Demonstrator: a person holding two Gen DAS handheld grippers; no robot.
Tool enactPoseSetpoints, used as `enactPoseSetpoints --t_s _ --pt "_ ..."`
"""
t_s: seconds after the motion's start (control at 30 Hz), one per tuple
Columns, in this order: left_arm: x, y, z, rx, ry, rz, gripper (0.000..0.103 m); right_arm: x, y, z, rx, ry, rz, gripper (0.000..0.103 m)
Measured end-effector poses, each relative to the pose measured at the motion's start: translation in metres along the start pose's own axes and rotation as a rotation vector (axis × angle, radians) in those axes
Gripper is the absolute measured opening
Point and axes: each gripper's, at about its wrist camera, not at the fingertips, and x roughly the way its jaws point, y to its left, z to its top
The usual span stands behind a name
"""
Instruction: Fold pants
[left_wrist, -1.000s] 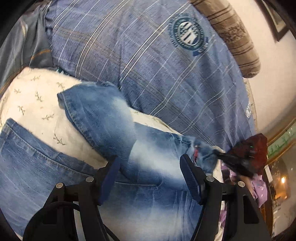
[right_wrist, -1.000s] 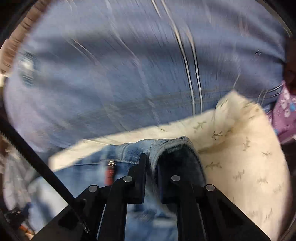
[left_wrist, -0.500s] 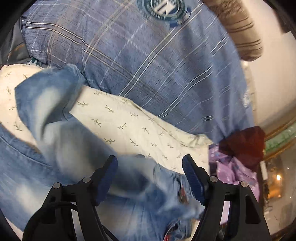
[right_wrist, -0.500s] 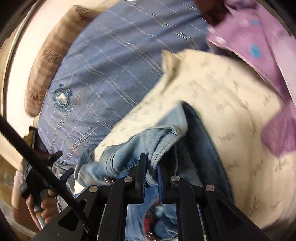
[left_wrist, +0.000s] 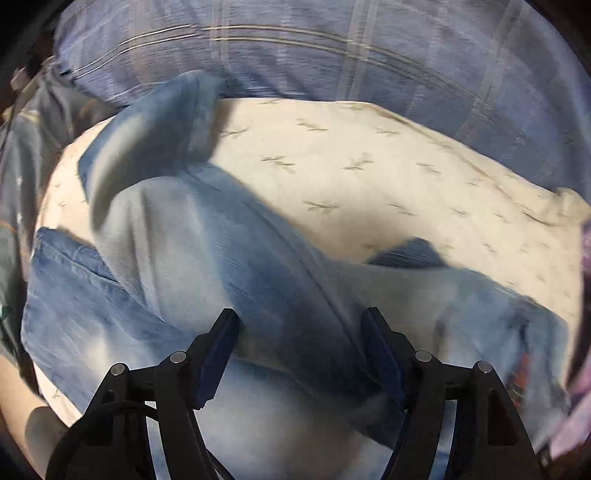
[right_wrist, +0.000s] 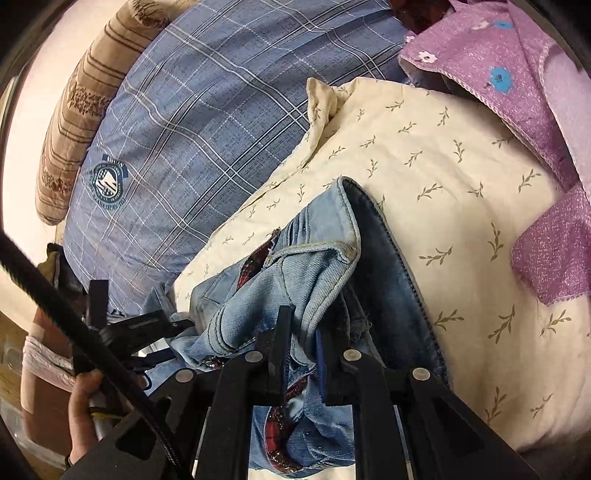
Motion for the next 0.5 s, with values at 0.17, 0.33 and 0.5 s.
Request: enactPoseSetpoints --t_s 0.17,0.33,0.5 --pt "-0.019 0.029 -0.011 -0.047 -0.056 -0.210 0.007 0.000 -0.002 0.000 0.000 0.012 0.005 0.011" --pt "-0.071 0.092 -0.079 -0.135 -0.273 -0.535 0.008 -0.015 -0.003 0.000 -0.004 -0.026 0.013 0.011" --pt "-0.018 0.098 -0.127 -0.126 -0.104 -0.466 0.021 -0.004 -0.002 -0.013 -0.037 0.055 -0.091 0.025"
